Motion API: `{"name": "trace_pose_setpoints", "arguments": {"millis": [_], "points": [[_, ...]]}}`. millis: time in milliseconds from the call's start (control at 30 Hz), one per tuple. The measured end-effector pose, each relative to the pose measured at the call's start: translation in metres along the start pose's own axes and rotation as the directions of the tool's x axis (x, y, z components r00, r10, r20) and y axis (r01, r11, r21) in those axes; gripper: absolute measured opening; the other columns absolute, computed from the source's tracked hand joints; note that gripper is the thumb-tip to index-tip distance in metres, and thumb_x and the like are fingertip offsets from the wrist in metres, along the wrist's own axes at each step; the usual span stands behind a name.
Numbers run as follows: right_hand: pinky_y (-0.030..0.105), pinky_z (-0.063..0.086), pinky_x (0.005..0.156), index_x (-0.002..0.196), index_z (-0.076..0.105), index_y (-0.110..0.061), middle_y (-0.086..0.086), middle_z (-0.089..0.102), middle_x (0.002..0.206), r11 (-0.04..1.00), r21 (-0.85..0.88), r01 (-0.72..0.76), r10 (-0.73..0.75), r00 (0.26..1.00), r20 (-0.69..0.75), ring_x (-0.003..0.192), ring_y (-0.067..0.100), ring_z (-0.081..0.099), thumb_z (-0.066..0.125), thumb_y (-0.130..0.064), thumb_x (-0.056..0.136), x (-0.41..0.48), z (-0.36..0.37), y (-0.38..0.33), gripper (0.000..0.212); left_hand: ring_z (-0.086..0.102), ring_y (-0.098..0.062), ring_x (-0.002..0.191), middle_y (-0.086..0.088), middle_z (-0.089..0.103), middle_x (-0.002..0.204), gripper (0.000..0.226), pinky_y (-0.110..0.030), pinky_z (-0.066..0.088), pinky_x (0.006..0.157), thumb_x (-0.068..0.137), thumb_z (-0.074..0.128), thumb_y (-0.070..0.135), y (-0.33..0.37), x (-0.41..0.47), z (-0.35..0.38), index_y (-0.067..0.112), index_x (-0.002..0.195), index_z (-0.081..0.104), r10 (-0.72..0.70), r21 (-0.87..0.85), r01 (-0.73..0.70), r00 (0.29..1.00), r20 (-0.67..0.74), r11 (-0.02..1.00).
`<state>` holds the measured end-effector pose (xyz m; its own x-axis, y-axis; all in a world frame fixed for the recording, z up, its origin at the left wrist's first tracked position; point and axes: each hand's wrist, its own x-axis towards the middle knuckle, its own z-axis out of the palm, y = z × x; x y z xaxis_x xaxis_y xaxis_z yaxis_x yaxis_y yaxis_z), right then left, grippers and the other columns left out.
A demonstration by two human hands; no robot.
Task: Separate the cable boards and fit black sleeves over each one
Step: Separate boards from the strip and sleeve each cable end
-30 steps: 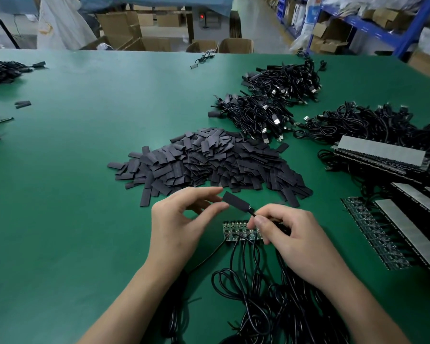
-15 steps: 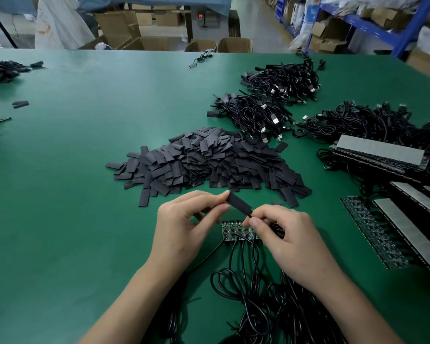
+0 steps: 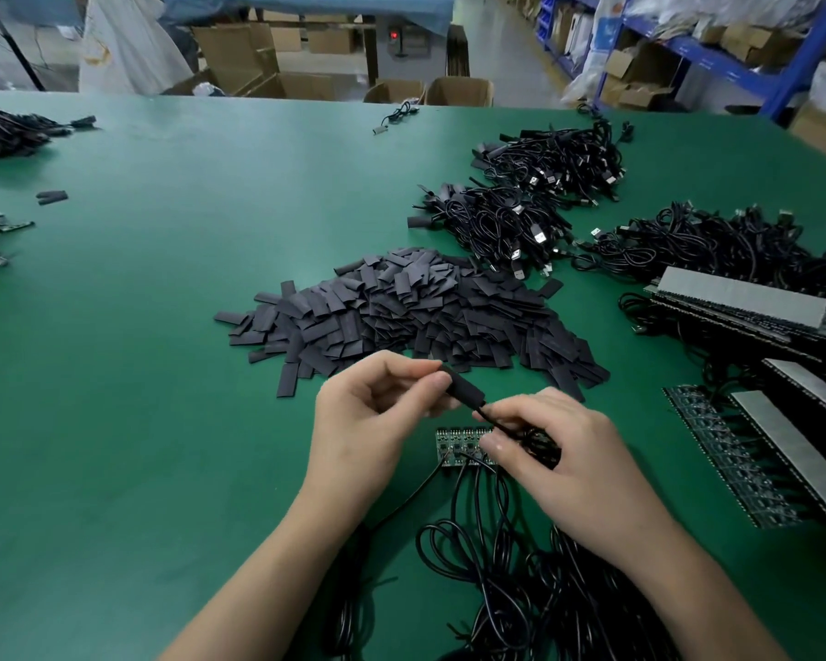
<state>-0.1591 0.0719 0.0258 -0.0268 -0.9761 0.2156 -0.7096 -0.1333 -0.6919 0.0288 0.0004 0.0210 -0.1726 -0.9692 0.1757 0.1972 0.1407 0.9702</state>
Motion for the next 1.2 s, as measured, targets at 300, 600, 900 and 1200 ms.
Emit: {"name": "trace_pose_setpoints", "arguments": {"millis": [300, 600, 900, 1200], "points": [[0.008, 0.042, 0.066, 0.087, 0.063, -0.042, -0.022, 0.069, 0.082, 0.995, -0.061, -0.076, 0.076, 0.997, 0.0, 0.082, -0.012, 0.06, 0.067, -0.039, 0.093, 0.003, -0.013, 0.01, 0.008, 0.076, -0.02, 0.088, -0.008, 0.078, 0.096, 0.025, -0.027, 0.058, 0.077, 0.092, 0.072, 0.016, -0.001, 0.004, -0.006, 0.009, 0.115, 0.066, -0.169, -0.02, 0.169, 0.985, -0.016, 0.985], [0.03, 0.05, 0.058, 0.099, 0.069, -0.018, -0.007, 0.065, 0.076, 0.983, -0.166, -0.074, 0.026, 0.961, -0.276, 0.067, 0.012, 0.063, 0.062, -0.042, 0.097, 0.097, -0.049, -0.013, 0.025, 0.045, -0.004, 0.113, 0.02, 0.049, 0.111, 0.071, -0.032, 0.041, 0.102, 0.072, 0.057, 0.086, -0.003, 0.002, -0.021, 0.04, 0.125, 0.069, -0.137, 0.852, -0.259, 0.925, 0.355, 0.455], [0.044, 0.044, 0.106, 0.134, 0.06, -0.016, 0.008, 0.054, 0.139, 0.926, -0.365, -0.094, 0.019, 0.979, -0.203, 0.123, 0.025, 0.055, 0.058, -0.048, 0.101, 0.193, -0.06, -0.036, 0.046, 0.057, 0.001, 0.099, 0.017, 0.061, 0.102, 0.038, -0.029, 0.047, 0.094, 0.075, 0.085, 0.052, 0.002, 0.002, -0.021, 0.035, 0.106, 0.071, -0.165, 0.725, -0.161, 0.92, 0.356, 0.67], [0.027, 0.05, 0.066, 0.089, 0.075, -0.04, -0.02, 0.074, 0.084, 0.987, -0.014, -0.16, 0.16, 0.964, 0.214, 0.077, -0.001, 0.067, 0.071, -0.048, 0.089, 0.031, -0.008, -0.001, 0.009, 0.067, -0.017, 0.081, -0.001, 0.069, 0.095, 0.03, -0.032, 0.057, 0.084, 0.083, 0.083, 0.01, 0.006, 0.003, -0.018, 0.015, 0.11, 0.071, -0.263, 0.254, 0.191, 0.92, 0.29, 0.948]]}}
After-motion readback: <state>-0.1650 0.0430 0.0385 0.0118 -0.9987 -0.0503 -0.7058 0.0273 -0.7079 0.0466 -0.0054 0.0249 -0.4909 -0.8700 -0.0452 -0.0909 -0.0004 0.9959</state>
